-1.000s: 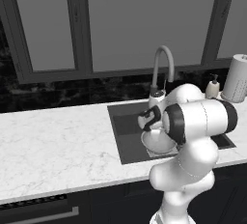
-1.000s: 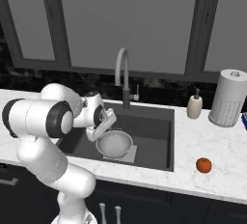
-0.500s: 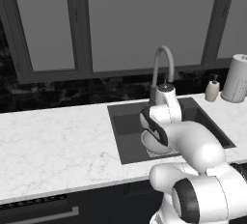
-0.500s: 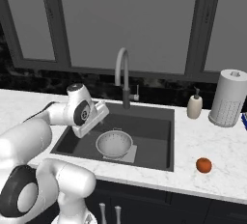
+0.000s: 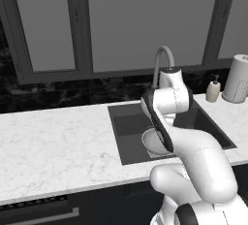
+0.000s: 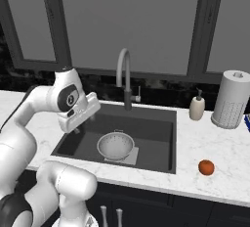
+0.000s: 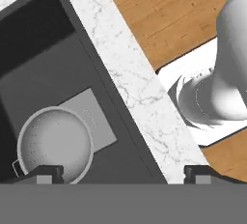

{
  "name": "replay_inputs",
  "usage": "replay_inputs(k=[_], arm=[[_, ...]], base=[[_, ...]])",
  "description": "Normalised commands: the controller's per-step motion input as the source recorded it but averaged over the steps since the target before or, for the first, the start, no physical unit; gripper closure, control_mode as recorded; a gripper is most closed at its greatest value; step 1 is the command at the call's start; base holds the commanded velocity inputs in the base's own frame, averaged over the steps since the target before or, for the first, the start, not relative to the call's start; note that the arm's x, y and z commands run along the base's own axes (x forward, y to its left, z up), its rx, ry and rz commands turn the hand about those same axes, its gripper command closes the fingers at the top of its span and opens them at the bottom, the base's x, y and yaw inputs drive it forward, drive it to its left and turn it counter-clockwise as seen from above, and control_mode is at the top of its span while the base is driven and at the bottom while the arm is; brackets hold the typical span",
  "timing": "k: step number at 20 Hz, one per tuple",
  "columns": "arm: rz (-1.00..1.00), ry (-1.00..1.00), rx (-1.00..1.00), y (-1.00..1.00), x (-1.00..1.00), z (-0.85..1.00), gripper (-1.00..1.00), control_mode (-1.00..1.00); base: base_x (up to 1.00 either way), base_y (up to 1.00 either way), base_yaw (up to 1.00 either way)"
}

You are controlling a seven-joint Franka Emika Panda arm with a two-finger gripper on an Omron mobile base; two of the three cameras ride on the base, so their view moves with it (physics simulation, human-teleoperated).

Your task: Put the colander in the sink, put the orange in the colander, and turn on the sink faucet and pour water over the colander.

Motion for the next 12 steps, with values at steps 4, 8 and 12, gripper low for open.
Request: replay_inputs(k=[4,8,12], arm=[[0.15,0.28,0.00,0.23,-0.67,1.00,-1.00,-1.00],[0.23,0.05,0.00,-0.26,-0.97,1.00,-1.00,-1.00],[0.39,-0.13,-0.03,-0.97,-1.00,0.69,-1.00,-1.00]], base=[[0.00,0.00,0.00],[0.00,0.00,0.00],[0.00,0.00,0.00]])
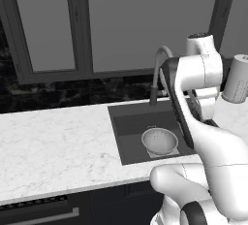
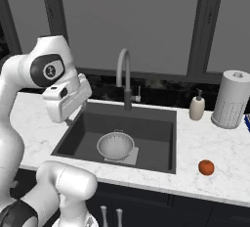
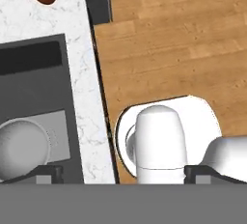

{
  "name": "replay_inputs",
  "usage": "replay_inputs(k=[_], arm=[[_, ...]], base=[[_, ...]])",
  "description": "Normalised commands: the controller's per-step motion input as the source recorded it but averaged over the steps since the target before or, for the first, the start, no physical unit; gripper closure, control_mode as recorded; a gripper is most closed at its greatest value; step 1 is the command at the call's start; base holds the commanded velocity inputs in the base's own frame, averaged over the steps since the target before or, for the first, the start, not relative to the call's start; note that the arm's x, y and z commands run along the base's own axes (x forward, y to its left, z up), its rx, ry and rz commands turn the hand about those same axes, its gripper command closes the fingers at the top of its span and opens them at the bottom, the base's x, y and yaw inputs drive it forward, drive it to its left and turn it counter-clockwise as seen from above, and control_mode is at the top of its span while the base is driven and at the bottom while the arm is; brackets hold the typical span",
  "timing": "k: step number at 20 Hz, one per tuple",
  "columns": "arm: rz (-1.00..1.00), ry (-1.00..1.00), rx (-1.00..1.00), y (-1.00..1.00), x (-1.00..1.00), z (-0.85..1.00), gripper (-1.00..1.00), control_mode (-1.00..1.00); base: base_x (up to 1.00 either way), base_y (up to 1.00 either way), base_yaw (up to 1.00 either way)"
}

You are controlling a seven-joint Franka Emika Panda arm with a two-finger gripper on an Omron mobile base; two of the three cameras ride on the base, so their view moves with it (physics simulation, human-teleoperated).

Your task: Put the colander in the sink, put the orange in the colander, and turn on the sink faucet and pour water over the colander.

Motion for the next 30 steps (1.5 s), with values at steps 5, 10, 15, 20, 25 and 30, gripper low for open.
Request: replay_inputs(k=[5,10,15,20,25,30], arm=[[0.46,-0.07,0.00,-1.00,-0.97,0.24,-1.00,-1.00],[0.51,0.00,0.00,-1.00,-0.66,0.00,-1.00,-1.00],[0.46,0.00,0.00,-1.00,-0.10,-0.01,-1.00,-1.00],[0.33,0.00,0.00,-1.00,0.33,-0.03,-1.00,-1.00],[0.32,0.01,0.00,-0.84,0.30,-0.46,-1.00,-1.00],[0.31,0.00,0.00,-0.49,0.42,-0.71,-1.00,-1.00]], base=[[0.00,0.00,0.00],[0.00,0.00,0.00],[0.00,0.00,0.00],[0.00,0.00,0.00],[0.00,0.00,0.00],[0.00,0.00,0.00]])
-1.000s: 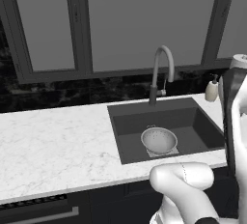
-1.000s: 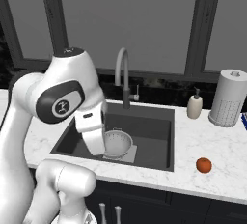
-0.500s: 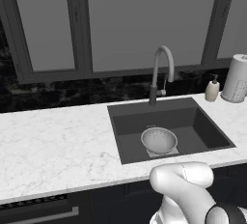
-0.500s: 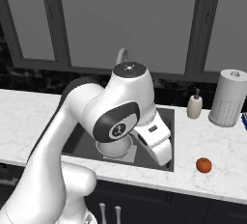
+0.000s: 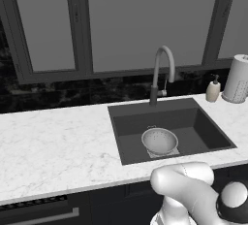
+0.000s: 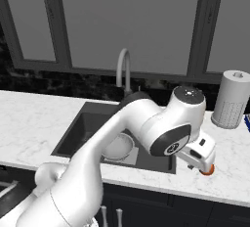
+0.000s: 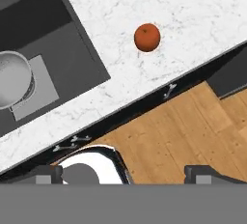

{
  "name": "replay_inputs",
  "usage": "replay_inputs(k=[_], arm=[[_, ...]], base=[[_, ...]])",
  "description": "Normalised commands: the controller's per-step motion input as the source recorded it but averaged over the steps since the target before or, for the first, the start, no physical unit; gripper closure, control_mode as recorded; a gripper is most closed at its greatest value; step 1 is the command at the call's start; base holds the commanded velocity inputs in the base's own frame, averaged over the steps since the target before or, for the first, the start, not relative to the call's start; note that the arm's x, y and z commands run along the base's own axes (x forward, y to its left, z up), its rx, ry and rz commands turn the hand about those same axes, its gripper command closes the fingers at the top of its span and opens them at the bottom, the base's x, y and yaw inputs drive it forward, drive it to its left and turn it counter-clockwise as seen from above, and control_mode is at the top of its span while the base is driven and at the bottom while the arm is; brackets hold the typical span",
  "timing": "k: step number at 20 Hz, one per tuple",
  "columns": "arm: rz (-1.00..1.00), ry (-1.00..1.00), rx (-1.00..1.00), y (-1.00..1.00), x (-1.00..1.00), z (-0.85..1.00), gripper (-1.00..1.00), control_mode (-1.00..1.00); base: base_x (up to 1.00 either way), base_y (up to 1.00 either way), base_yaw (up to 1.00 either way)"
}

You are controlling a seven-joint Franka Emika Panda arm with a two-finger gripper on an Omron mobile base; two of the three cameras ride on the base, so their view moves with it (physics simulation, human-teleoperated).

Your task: Put the colander in the sink, put the orange in the colander, and turn on the sink faucet and pour water over the colander.

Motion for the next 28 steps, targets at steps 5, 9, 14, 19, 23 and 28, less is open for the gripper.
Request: replay_inputs(k=[5,9,14,19,23,28], arm=[[0.27,0.00,0.00,-0.37,0.59,-0.66,-1.00,-1.00],[0.22,0.03,0.00,-0.35,0.67,-0.47,-1.00,-1.00],[0.19,0.09,0.00,-0.47,0.57,-0.49,-1.00,-1.00],[0.14,0.10,0.00,-0.50,0.42,-0.51,-1.00,-1.00],[0.12,0.06,0.00,-0.42,0.32,-0.41,-1.00,-1.00],[0.13,0.00,0.00,-0.38,0.16,-0.34,-1.00,-1.00]], base=[[0.00,0.00,0.00],[0.00,0.00,0.00],[0.00,0.00,0.00],[0.00,0.00,0.00],[0.00,0.00,0.00],[0.00,0.00,0.00]])
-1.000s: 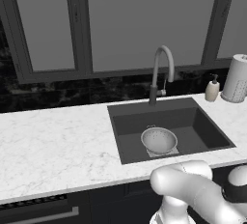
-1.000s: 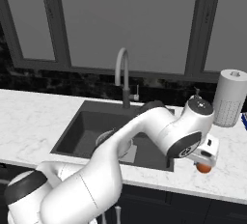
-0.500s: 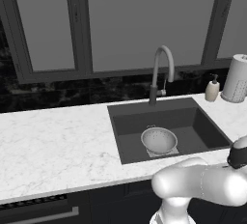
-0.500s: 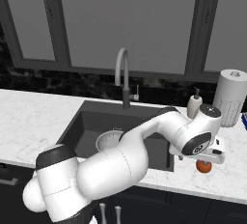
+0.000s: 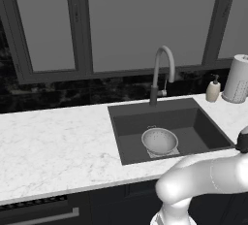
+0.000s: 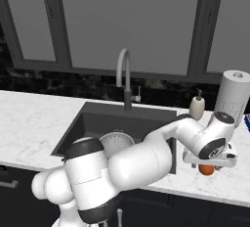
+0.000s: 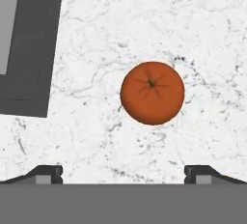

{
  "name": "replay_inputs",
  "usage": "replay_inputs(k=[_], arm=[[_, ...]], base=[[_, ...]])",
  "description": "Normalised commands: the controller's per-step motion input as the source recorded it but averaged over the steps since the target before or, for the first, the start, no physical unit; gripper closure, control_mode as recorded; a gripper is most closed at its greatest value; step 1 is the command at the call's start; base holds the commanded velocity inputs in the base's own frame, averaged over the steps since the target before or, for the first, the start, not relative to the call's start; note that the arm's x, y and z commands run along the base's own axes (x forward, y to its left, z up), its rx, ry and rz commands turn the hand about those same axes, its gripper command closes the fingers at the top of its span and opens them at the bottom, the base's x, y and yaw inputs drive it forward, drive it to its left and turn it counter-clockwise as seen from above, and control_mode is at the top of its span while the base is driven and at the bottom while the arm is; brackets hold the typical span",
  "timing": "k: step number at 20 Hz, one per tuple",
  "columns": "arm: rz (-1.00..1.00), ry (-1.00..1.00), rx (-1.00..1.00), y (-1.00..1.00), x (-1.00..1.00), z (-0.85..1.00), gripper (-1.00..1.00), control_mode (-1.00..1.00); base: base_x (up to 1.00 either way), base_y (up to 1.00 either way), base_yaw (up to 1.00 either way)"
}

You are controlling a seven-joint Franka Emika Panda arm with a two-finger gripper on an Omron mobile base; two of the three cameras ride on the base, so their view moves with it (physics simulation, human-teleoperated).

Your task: Put the colander in the sink, put the orange in the colander, and turn on the sink faucet and pour water over the colander.

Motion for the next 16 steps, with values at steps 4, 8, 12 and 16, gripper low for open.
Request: replay_inputs(k=[4,8,12,16], arm=[[0.13,0.00,0.02,-0.07,0.21,-0.32,-1.00,-1.00],[0.15,0.00,0.03,0.00,0.17,-0.28,-1.00,-1.00],[0.11,0.03,0.02,0.00,0.19,-0.31,-1.00,-1.00],[0.07,0.00,0.00,0.00,0.09,-0.36,-1.00,-1.00]], base=[[0.00,0.00,0.00],[0.00,0.00,0.00],[0.00,0.00,0.00],[0.00,0.00,0.00]])
